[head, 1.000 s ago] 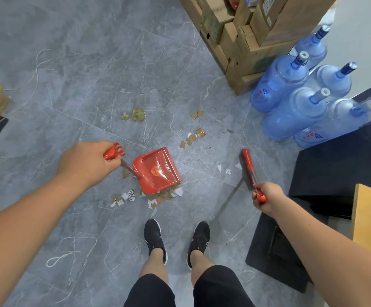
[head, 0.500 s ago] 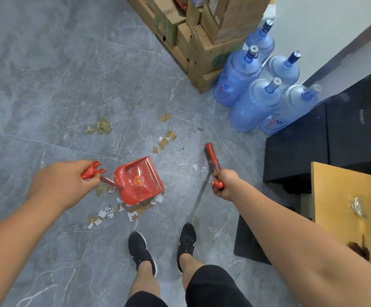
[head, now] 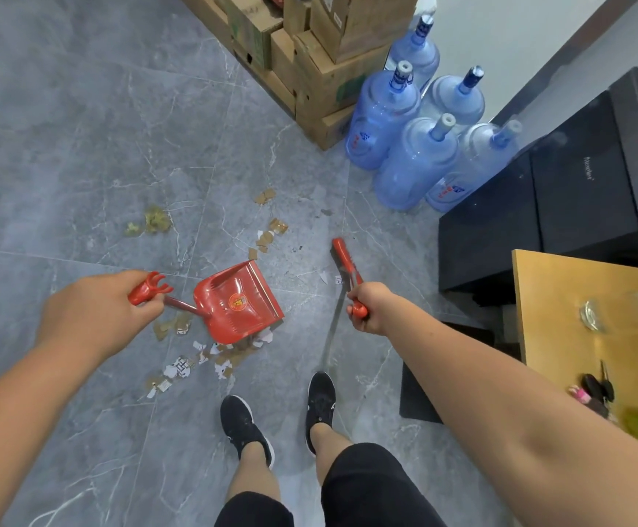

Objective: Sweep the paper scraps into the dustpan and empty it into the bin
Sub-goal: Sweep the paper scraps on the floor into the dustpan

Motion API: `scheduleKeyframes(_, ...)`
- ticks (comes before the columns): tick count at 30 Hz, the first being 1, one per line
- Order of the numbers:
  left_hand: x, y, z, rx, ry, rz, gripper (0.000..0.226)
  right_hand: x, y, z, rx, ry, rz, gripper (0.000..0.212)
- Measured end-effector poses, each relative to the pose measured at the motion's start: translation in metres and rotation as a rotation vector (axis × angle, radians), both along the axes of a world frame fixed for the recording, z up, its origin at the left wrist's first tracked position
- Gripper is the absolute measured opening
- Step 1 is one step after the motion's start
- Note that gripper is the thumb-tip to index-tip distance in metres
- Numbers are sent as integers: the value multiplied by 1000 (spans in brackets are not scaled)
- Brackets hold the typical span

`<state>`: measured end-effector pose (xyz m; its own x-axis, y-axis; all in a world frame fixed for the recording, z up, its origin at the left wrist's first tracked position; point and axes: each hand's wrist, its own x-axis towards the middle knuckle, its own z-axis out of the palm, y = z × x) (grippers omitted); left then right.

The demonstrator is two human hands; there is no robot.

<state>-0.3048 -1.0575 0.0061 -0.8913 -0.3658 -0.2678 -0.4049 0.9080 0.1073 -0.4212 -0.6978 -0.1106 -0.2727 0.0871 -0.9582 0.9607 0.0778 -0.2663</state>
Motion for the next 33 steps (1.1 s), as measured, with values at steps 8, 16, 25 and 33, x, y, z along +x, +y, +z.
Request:
scheduleKeyframes(8,9,-19,1,-15,35,-10,16,37,-47,3,-40,-48,66,7)
scheduleKeyframes(16,27,-48,5,14,26,62,13,62,-107,7,-71,-79,91,24)
scheduleKeyframes(25,61,-92,1,23,73,67,22,91,-176,37,-158,-91,169,19)
scheduleKeyframes(33,94,-128,4,-5,54,75,29,120,-230,45,-136,-108,241,8)
